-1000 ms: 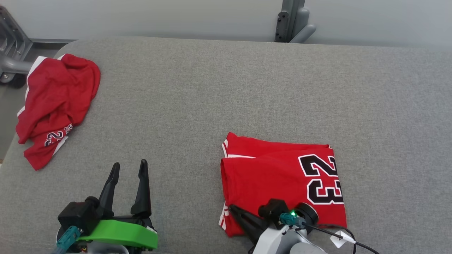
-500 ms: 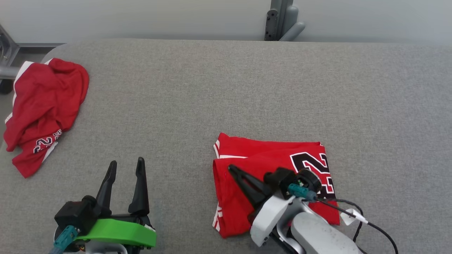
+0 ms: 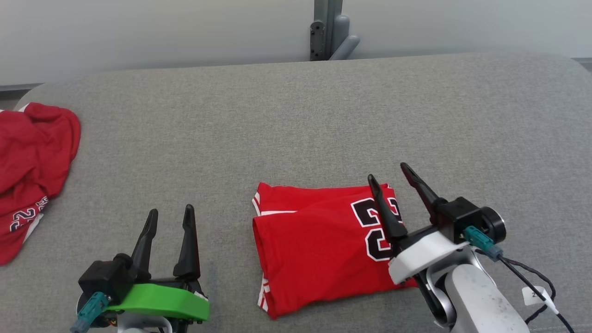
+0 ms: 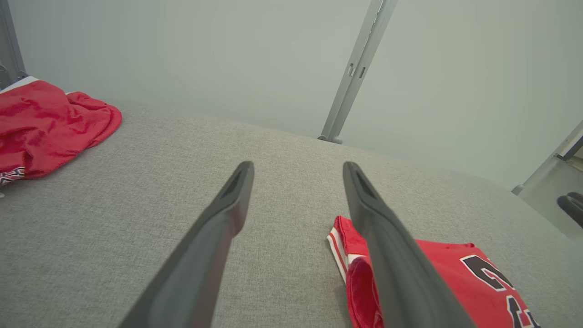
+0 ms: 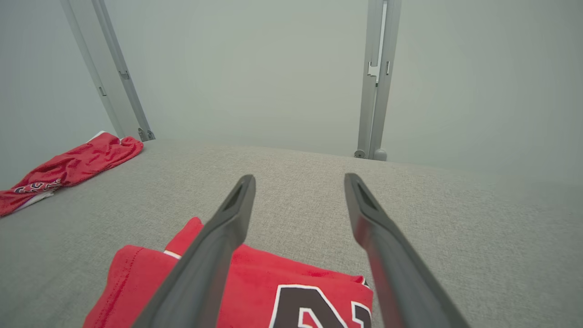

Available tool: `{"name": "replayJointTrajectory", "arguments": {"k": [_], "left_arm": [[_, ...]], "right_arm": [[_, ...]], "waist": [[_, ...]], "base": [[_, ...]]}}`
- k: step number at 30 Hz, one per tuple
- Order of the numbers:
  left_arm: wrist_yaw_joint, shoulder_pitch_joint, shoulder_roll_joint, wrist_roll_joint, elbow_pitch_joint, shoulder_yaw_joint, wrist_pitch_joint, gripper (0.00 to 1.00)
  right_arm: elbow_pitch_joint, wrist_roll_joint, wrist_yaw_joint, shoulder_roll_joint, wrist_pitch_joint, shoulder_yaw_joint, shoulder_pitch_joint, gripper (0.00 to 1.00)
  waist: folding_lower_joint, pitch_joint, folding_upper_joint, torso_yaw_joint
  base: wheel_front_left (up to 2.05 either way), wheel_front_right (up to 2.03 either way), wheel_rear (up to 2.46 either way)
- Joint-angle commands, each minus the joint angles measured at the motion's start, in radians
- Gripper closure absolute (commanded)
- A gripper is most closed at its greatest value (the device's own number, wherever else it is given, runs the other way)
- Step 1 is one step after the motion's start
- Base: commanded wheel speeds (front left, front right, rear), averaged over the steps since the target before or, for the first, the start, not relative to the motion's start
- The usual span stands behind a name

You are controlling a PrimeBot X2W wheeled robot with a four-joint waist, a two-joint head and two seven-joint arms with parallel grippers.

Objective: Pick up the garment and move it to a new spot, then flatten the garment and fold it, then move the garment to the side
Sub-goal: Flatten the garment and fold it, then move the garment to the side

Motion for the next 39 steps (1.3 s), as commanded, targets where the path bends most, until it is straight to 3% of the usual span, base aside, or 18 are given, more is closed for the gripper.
{"name": "replayJointTrajectory", "arguments": {"k": [1, 13, 24, 39], "left_arm": [[0.0, -0.013, -0.003, 0.007, 0.006, 0.006, -0.003, 0.0], [-0.009, 0.081, -0.05, 0.09, 0.017, 0.112, -0.002, 0.0], [-0.048, 0.156, -0.107, 0.158, 0.029, 0.193, -0.002, 0.0], [-0.089, 0.142, -0.136, 0.196, 0.043, 0.234, -0.002, 0.0]], "right_arm": [[-0.013, -0.012, 0.0, -0.002, -0.004, -0.022, 0.023, 0.0], [-0.131, 0.016, 0.0, -0.002, -0.004, -0.228, 0.171, 0.0], [-0.136, 0.021, 0.0, -0.002, -0.004, -0.235, 0.222, 0.0], [-0.086, -0.005, 0.0, -0.002, -0.004, -0.235, 0.179, 0.0]], "waist": [[0.0, -0.013, 0.0071, -0.022], [0.0, -0.054, 0.0071, -0.067], [0.0, -0.078, 0.0071, -0.063], [0.0, -0.07, 0.0071, -0.045]], "base": [[0.0, 0.0, 0.0], [0.0, 0.0, 0.0], [0.0, 0.0, 0.0], [0.0, 0.0, 0.0]]}}
